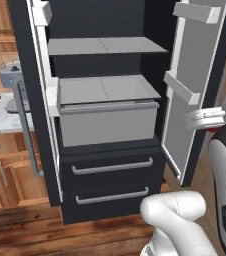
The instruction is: Open the fridge, remove the apple, garlic, and steak, and place them on any counter.
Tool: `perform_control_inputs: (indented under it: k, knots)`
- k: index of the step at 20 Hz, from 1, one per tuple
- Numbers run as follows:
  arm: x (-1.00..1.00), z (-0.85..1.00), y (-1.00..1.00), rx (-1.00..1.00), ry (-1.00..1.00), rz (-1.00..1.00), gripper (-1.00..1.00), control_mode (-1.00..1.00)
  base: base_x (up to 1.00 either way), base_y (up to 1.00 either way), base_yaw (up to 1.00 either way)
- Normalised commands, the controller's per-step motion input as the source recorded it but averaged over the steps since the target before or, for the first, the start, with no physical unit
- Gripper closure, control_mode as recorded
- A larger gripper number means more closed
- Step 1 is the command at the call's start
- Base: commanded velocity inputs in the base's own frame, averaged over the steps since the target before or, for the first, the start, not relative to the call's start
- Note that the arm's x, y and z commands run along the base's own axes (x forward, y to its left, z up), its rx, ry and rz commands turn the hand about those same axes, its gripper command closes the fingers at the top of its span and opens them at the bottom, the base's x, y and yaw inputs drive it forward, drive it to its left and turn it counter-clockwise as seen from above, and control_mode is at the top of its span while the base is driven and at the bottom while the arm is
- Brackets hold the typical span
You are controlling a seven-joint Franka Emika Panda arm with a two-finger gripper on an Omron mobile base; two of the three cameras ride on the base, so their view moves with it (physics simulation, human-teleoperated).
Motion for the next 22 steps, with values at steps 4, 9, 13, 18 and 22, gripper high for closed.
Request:
perform_control_inputs:
  k: [4, 9, 13, 18, 22]
  knots:
    - [0.00, 0.00, 0.00, 0.00, 0.00, 0.00, 1.00, 1.00, 0.00, 0.00, 0.00]
    - [0.00, 0.00, 0.00, 0.00, 0.00, 0.00, 1.00, 1.00, -0.15, 0.27, 0.02]
    - [0.00, 0.00, 0.00, 0.00, 0.00, 0.00, 1.00, 1.00, -0.19, 1.00, 0.09]
    - [0.00, 0.00, 0.00, 0.00, 0.00, 0.00, 1.00, 1.00, -0.01, 1.00, 0.11]
    - [0.00, 0.00, 0.00, 0.00, 0.00, 0.00, 1.00, 1.00, 0.00, 1.00, 0.13]
